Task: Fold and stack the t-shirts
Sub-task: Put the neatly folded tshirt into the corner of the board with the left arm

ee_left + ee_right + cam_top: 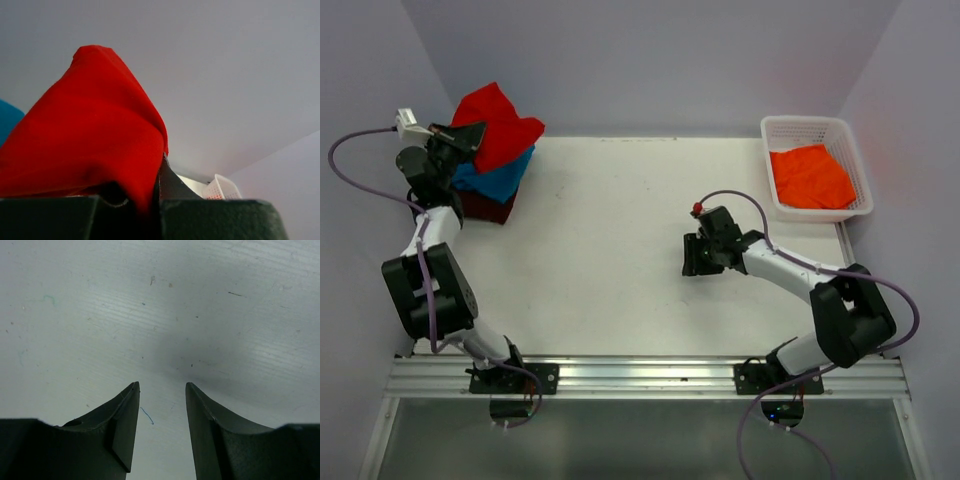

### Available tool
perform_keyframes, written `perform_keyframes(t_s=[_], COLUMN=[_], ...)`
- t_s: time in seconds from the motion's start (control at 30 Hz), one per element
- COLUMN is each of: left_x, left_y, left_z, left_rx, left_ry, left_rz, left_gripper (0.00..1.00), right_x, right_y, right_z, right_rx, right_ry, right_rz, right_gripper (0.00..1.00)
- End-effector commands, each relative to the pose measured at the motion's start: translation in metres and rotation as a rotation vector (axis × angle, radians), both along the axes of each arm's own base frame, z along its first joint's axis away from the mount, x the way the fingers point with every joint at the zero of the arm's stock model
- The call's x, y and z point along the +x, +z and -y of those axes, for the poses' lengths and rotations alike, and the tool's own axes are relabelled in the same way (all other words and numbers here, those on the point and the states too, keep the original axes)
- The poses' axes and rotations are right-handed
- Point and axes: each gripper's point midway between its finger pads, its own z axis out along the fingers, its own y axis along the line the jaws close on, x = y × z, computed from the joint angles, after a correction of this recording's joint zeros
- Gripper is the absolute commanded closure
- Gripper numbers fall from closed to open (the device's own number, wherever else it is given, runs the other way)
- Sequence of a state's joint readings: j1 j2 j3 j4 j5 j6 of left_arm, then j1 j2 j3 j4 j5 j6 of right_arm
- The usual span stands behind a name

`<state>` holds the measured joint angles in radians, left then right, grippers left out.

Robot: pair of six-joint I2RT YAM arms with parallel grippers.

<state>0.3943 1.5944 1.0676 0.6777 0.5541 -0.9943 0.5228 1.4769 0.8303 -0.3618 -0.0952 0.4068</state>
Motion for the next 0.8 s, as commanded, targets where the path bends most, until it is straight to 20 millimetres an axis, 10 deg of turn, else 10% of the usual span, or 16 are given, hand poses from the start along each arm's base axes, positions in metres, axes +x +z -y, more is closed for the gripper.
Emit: perform_keyframes(t_s=[0.0, 0.17, 0.3, 0.53, 0.73, 0.77], left_x=[0.02, 0.071, 0.099, 0.081, 0.061, 0.059], left_y=[0.043, 0.017, -0.062, -0.18, -0.187, -0.181], left_z=[-0.015, -0.068, -0.097, -0.1, -0.103, -0.104], left_rx=[0.004, 0.079, -0.016, -0.039, -0.051, -0.051], left_ry=[-0.041, 0.07, 0.07, 0.166, 0.235, 0.245], left_rz=[0.155, 0.086, 0.004, -0.247, -0.289, -0.284], left_gripper=[1.0, 1.0, 1.0, 1.0, 1.0, 0.86], right_x=[0.001, 0.0, -0.001, -0.001, -0.005, -0.005], right_y=[0.015, 0.029, 0.038, 0.039, 0.034, 0.032], right_z=[0.002, 0.006, 0.007, 0.003, 0.0, 0.0], right_rx=[-0.001, -0.013, -0.004, 0.014, 0.034, 0.032], right_ry=[-0.006, -0.007, -0.006, 0.009, 0.025, 0.028], right_rz=[0.03, 0.043, 0.059, 0.051, 0.051, 0.048], right_gripper=[0.55, 0.55, 0.55, 0.56, 0.55, 0.54])
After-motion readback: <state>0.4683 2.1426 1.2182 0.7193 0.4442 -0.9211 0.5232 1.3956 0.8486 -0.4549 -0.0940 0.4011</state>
